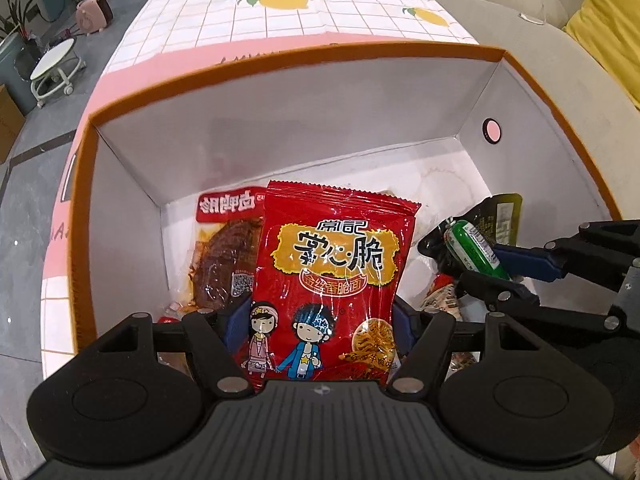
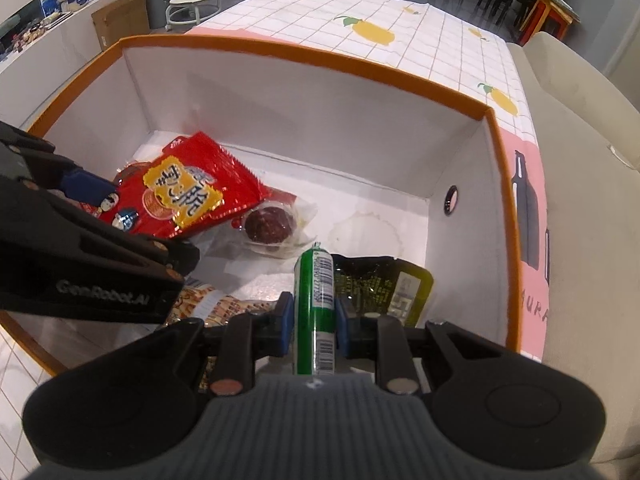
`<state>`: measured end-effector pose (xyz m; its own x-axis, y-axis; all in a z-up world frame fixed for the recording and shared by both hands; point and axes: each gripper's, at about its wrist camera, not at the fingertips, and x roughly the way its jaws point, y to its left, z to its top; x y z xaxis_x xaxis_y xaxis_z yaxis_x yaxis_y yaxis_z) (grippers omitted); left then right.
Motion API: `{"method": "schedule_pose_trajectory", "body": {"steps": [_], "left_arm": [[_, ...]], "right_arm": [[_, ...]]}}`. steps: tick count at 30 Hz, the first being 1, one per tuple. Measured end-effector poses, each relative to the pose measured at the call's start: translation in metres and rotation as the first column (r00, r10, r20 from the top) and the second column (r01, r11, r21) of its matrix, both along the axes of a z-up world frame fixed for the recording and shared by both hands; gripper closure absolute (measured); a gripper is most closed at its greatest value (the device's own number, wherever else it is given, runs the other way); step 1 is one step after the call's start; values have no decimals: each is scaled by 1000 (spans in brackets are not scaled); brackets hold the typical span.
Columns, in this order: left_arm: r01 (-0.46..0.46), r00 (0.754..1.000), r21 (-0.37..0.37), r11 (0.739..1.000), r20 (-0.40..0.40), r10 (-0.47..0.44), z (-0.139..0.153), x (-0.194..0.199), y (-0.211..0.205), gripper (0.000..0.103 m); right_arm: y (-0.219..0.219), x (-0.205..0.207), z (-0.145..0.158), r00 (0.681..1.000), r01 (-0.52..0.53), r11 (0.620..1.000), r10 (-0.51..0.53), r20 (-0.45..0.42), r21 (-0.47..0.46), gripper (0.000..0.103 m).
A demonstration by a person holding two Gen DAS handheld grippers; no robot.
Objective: Organize snacks
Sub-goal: 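Carry the red chip bag and green sausage over the box and lower them inside, then open both grippers to release the chip bag and sausage into the box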
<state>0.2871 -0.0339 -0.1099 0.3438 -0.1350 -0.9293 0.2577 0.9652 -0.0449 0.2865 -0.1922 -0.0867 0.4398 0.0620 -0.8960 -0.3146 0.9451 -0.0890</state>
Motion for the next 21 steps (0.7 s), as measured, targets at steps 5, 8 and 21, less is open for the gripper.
{"method": "schedule_pose_trajectory", "body": {"steps": [5, 8, 21], "left_arm": [[2, 1000, 13, 1000, 3, -2, -1, -2, 0, 18], [-2, 1000, 8, 1000, 2, 2, 1, -4, 2, 16], [-31, 996, -11, 999, 82, 32, 32, -18, 10, 13]], "right_arm": [[3, 1, -3, 1000, -8, 1000, 8, -10, -10, 81], [4, 1, -3, 1000, -6, 1000, 6, -9, -10, 76], [0, -3, 23, 1000, 24, 999, -24, 17, 22, 42]]}}
